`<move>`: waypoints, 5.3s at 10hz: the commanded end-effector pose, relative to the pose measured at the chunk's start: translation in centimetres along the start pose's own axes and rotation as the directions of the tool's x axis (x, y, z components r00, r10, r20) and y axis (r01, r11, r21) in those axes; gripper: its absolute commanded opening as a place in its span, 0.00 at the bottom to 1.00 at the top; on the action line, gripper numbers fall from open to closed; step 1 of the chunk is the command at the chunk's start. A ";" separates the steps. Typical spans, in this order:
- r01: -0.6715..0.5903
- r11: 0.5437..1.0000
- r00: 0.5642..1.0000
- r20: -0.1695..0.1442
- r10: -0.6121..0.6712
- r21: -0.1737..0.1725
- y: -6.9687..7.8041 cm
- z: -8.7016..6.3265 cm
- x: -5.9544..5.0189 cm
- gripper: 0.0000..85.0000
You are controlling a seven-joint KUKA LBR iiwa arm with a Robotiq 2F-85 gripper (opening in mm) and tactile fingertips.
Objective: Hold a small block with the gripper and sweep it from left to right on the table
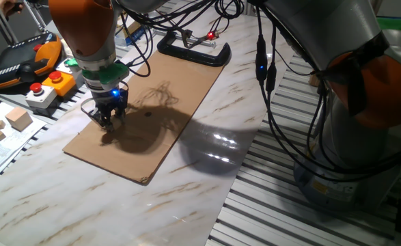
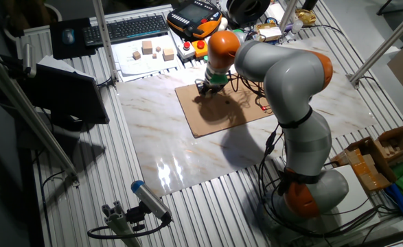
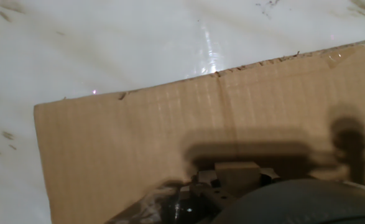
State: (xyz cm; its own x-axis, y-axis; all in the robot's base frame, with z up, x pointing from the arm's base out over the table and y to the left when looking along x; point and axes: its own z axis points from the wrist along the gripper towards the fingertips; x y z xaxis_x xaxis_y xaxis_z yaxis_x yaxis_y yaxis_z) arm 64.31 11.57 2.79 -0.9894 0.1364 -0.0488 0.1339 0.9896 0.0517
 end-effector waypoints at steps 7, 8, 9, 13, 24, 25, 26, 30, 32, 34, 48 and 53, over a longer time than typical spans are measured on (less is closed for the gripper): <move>-0.006 1.000 1.000 0.000 0.006 0.000 0.8 -0.1 0.0 0.01; -0.007 1.000 1.000 0.002 0.007 0.001 1.0 -0.2 0.1 0.01; -0.012 1.000 1.000 0.002 0.012 0.001 1.2 -0.1 0.1 0.01; -0.018 1.000 1.000 0.006 0.018 0.001 1.7 0.1 0.2 0.01; -0.031 0.999 0.999 0.006 0.031 0.010 3.0 0.1 0.4 0.01; -0.031 0.999 0.999 0.005 0.031 0.013 3.1 0.0 0.4 0.01; -0.031 0.999 1.000 0.004 0.031 0.015 3.2 -0.1 0.4 0.01; -0.027 1.000 1.000 0.006 0.027 0.007 3.7 -0.1 0.4 0.01; -0.035 0.999 0.999 0.006 0.035 0.007 4.2 -0.1 0.5 0.01; -0.039 0.999 0.999 0.005 0.039 0.012 4.5 -0.2 0.6 0.01; -0.088 0.996 0.996 0.026 0.088 0.030 4.5 -2.5 0.0 0.85; -0.095 0.995 0.995 0.014 0.094 0.031 1.6 -7.2 -0.2 0.72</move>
State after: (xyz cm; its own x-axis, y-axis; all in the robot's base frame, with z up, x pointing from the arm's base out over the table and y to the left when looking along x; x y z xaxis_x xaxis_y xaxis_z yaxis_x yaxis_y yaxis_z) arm 64.28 12.75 10.20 -0.9718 0.2287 -0.0580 0.2278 0.9734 0.0231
